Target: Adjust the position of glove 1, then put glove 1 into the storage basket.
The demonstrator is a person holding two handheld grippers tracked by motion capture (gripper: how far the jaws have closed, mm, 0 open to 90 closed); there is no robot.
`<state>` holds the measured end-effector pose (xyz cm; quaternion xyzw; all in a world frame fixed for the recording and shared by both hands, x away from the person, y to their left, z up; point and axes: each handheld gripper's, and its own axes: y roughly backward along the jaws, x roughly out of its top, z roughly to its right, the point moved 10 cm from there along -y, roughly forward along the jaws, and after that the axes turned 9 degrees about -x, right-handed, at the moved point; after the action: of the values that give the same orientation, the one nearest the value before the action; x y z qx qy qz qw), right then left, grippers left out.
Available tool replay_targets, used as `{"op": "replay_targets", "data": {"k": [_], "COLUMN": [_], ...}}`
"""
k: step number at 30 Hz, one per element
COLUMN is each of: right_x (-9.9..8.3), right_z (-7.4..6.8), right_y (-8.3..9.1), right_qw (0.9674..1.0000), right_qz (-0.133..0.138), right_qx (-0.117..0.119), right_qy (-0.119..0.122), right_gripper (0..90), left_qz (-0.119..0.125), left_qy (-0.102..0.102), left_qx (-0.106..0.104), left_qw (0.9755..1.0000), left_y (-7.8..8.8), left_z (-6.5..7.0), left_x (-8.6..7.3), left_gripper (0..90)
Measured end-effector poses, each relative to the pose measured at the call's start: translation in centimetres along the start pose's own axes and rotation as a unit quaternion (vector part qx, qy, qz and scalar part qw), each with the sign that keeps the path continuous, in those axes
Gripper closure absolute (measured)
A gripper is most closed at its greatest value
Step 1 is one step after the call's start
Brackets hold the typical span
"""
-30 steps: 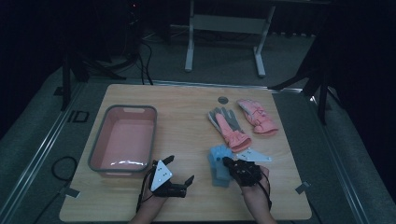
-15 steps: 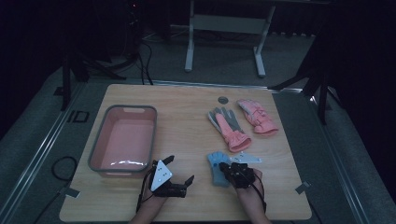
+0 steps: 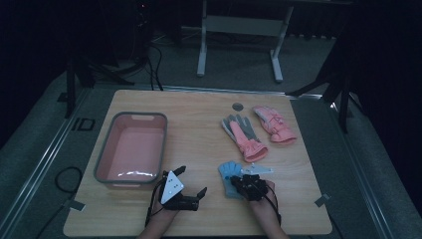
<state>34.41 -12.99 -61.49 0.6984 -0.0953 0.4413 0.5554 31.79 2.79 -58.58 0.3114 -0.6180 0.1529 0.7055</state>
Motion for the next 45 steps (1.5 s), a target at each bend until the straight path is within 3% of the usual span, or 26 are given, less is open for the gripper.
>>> {"op": "replay_targets", "data": {"k": [1,4,12,17,18,20,21,25,27,28,32,33,34,36,38,41,45], "right_x": [0.1,0.3,1.2,1.5,1.7,2.0,2.0,2.6,2.6,3.0,3.2,3.2,3.2,3.5,3.9,4.5,5.3], "right_z": [-0.1,-0.2,-0.1,-0.4,-0.5,-0.4,-0.4,-0.1,0.0,0.3,0.6,0.9,0.9,1.4,2.0,2.8,3.6], "right_y": [-0.2,-0.4,-1.4,-1.3,-0.7,-0.4,-0.4,0.4,0.6,1.1,1.7,2.1,2.1,2.7,3.1,3.7,4.4], "right_qw": [0.9999,0.9996,0.9996,0.9994,0.9991,0.9988,0.9988,0.9978,0.9976,0.9964,0.9942,0.9929,0.9929,0.9907,0.9898,0.9896,0.9902], "right_qz": [0.004,0.008,0.011,0.014,0.021,0.028,0.028,0.035,0.032,0.044,0.056,0.055,0.055,0.062,0.074,0.081,0.071], "right_qx": [0.007,0.015,0.015,0.019,0.022,0.026,0.026,0.049,0.056,0.071,0.088,0.096,0.096,0.113,0.111,0.111,0.115], "right_qy": [0.014,0.023,0.023,0.027,0.03,0.031,0.031,0.028,0.025,0.016,0.025,0.045,0.045,0.045,0.05,0.045,0.034], "right_gripper": [83.6,83.0,81.4,75.9,64.7,54.3,54.3,34.1,31.9,27.7,16.5,15.3,15.3,16.8,15.9,15.0,14.4], "left_qz": [0.001,0.001,0.001,0.002,0.003,0.003,0.003,0.005,0.005,0.008,0.01,0.007,0.007,-0.017,-0.02,-0.026,-0.046], "left_qy": [0.001,0.002,0.002,0.002,0.003,0.002,0.002,0.004,0.006,0.011,0.014,0.011,0.011,-0.004,-0.006,-0.004,-0.004], "left_qx": [0.0,0.001,0.001,0.001,0.0,0.0,0.001,0.001,0.001,-0.001,-0.004,-0.014,-0.014,-0.035,-0.035,-0.056,-0.091], "left_qw": [1.0,1.0,1.0,1.0,1.0,1.0,1.0,1.0,1.0,0.9999,0.9998,0.9998,0.9998,0.9992,0.9992,0.9981,0.9948], "left_y": [0.0,0.0,0.0,0.0,0.1,0.1,0.1,0.1,0.1,0.1,0.1,0.1,0.1,-0.3,-0.4,-0.6,-1.3], "left_z": [0.0,0.0,0.0,0.0,-0.1,-0.1,-0.1,-0.1,-0.1,-0.2,-0.1,0.1,0.1,1.0,1.2,2.1,3.5], "left_x": [0.0,0.0,0.0,0.0,0.0,0.0,0.0,0.0,0.0,0.1,0.1,0.1,0.1,0.2,0.3,0.9,1.6], "left_gripper": [0.0,0.0,0.0,0.0,0.0,0.0,0.0,0.0,0.0,0.0,0.0,0.0,0.0,0.0,0.0,0.0,0.0]}}
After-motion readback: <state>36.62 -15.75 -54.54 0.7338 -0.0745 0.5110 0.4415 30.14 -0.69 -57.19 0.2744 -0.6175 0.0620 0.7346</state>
